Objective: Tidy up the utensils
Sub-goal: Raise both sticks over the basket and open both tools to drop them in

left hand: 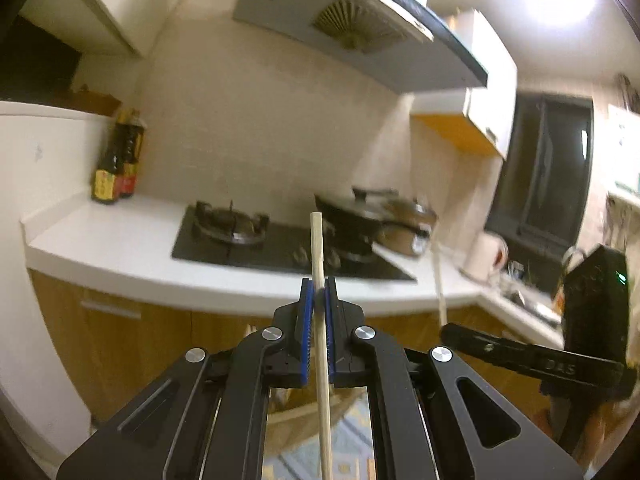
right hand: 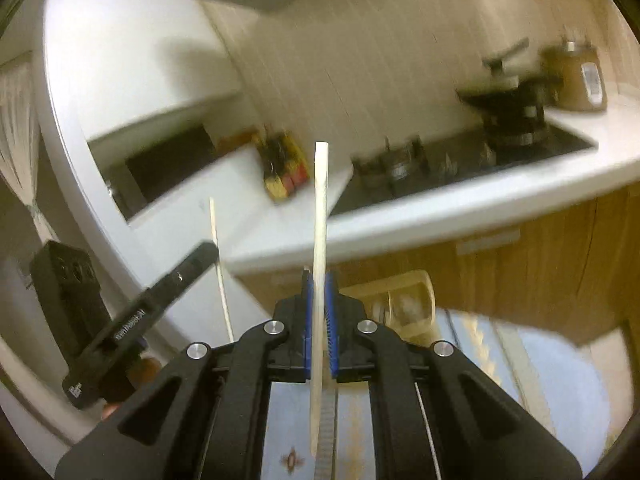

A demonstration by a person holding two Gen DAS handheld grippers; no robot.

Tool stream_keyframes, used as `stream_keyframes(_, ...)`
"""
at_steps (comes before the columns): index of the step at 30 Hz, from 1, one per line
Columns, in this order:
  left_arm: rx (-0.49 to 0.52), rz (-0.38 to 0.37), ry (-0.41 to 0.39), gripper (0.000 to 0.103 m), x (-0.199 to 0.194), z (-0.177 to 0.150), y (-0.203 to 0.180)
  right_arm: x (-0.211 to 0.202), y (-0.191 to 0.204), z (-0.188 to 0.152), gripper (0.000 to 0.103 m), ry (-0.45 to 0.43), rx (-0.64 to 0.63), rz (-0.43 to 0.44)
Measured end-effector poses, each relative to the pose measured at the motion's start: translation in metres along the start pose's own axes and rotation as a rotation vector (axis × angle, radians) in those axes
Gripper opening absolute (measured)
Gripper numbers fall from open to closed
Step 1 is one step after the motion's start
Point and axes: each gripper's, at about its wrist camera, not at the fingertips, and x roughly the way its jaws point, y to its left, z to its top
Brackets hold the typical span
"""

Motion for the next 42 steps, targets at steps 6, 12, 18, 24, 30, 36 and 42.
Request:
stream_keyframes(6, -0.037, 0.030, -0.103, 0.004, 0.018, 0.015, 0.003, 0.009, 0.005, 0.025, 0.005, -0.174, -0.065, -0.090)
stream_keyframes(12, -0.066, 0.102, -0.187, 0.003, 0.033, 0.009, 0.007, 0.024, -0.004, 0.027, 0.005, -0.314, -0.116, -0.200)
stream_keyframes(18, -0.107, 0.127, -0.182, 0.003, 0.055, -0.004, 0.019, 0.047, -0.017, 0.017, 0.005, -0.345, -0.151, -0.282)
stream_keyframes(24, -0.097, 0.126, -0.138, 0.004, 0.078, -0.017, 0.029, 0.068, -0.037, 0.009, 0.005, -0.329, -0.141, -0.298)
stream_keyframes(30, -0.085, 0.157, -0.150, 0.004, 0.085, -0.022, 0.036, 0.091, -0.049, 0.000, 0.005, -0.291, -0.143, -0.294)
stream_keyframes(36, -0.029, 0.197, -0.183, 0.004, 0.087, -0.034, 0.032, 0.101, -0.057, -0.008, 0.005, -0.282, -0.150, -0.307)
stream_keyframes(42, 0.012, 0.204, -0.212, 0.004, 0.087, -0.047, 0.024, 0.100, -0.058, -0.019, 0.005, -0.273, -0.180, -0.279)
